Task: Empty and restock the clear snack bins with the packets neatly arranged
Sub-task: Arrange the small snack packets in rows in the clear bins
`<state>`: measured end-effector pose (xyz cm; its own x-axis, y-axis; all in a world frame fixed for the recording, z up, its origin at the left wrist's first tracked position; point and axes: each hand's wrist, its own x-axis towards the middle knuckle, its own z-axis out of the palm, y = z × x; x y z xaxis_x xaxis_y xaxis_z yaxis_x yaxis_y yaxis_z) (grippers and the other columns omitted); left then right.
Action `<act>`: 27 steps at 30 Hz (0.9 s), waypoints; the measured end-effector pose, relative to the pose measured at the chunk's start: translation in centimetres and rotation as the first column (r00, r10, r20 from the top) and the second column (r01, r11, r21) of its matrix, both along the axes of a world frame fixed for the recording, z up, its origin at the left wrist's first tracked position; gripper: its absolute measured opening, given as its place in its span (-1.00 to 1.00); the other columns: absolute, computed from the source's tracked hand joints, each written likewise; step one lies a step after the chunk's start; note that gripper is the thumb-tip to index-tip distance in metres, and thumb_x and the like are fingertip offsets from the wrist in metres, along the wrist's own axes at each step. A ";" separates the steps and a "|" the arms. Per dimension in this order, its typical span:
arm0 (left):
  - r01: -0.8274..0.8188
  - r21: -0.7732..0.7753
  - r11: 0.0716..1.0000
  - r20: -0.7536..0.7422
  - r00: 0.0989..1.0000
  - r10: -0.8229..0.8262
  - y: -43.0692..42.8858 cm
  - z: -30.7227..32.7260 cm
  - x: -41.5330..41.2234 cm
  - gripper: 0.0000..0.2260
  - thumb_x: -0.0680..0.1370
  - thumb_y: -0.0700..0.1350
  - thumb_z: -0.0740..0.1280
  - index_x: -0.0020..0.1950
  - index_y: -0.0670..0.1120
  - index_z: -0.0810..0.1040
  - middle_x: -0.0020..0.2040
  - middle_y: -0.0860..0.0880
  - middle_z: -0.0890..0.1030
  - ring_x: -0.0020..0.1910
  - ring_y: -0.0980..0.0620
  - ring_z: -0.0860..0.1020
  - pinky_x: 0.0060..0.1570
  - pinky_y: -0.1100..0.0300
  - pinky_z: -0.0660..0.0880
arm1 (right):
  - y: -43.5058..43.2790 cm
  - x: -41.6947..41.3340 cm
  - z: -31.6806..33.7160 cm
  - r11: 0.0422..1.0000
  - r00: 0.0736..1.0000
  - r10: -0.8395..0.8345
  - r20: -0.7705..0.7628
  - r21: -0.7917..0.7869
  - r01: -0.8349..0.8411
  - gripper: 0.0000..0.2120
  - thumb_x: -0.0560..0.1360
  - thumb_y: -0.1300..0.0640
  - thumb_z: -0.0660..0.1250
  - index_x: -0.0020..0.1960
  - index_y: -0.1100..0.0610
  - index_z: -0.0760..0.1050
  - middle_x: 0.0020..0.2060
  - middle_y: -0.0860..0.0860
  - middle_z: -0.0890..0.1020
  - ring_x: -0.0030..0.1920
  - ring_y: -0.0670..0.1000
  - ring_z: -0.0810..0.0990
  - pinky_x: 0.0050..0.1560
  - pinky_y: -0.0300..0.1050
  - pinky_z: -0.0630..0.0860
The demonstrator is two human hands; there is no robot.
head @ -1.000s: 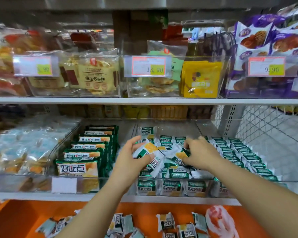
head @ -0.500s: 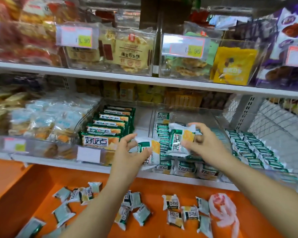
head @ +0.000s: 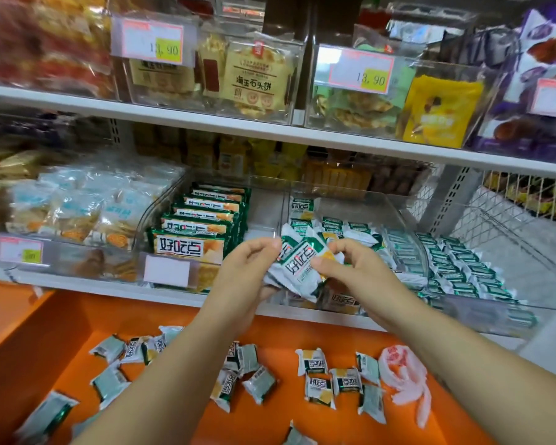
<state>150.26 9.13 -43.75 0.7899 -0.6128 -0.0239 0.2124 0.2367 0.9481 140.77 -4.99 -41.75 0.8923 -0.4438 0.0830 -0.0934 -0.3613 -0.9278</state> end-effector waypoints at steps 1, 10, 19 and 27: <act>0.041 -0.022 0.999 0.017 0.999 -0.040 0.0 0.1 -0.2 -0.74 0.50 0.02 0.33 0.11 -0.09 0.52 0.02 -0.11 0.68 -0.02 0.01 0.66 0.04 0.06 0.59 | 0.1 0.1 0.1 0.999 0.999 -0.033 0.009 -0.015 0.033 -0.71 0.32 -0.19 0.46 -0.12 -0.03 0.51 0.04 0.05 0.61 -0.12 0.04 0.56 -0.02 0.05 0.50; 0.111 0.124 0.986 0.353 0.924 -0.149 0.1 0.5 0.0 -0.45 0.43 -0.20 0.48 0.33 0.14 0.37 0.08 0.05 0.59 -0.12 0.23 0.62 -0.16 0.29 0.54 | -1.1 -0.1 1.0 0.988 0.994 0.107 -0.022 0.111 -0.104 -0.46 0.38 0.17 0.50 0.26 -0.03 0.34 0.16 0.09 0.59 0.01 0.03 0.66 0.07 0.01 0.57; 0.196 0.202 0.960 0.523 0.807 -0.275 -2.2 3.1 1.4 -0.40 0.42 -0.19 0.49 0.34 0.17 0.32 0.26 0.14 0.43 0.02 0.12 0.62 -0.22 0.29 0.55 | -4.0 0.1 5.0 0.941 0.945 0.182 -0.273 -0.229 -0.247 -0.54 0.41 0.15 0.48 0.26 -0.03 0.43 0.09 -0.14 0.54 -0.21 -0.18 0.62 -0.11 -0.27 0.55; -0.164 0.222 0.961 0.633 0.774 -0.015 -5.3 1.1 5.9 -0.69 0.56 -0.04 0.34 0.30 0.11 0.44 0.26 0.14 0.48 0.19 0.19 0.47 0.18 0.22 0.41 | -9.9 5.3 4.0 0.912 0.978 -0.187 -0.091 -0.385 0.139 -0.58 0.39 0.10 0.50 0.20 0.06 0.45 0.06 -0.05 0.60 -0.07 -0.04 0.63 -0.02 -0.10 0.57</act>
<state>156.19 3.80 -42.64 0.7263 -0.5938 0.3462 -0.4546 -0.0372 0.8899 146.08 -14.88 -37.71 0.8238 -0.5421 0.1659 -0.2854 -0.6495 -0.7048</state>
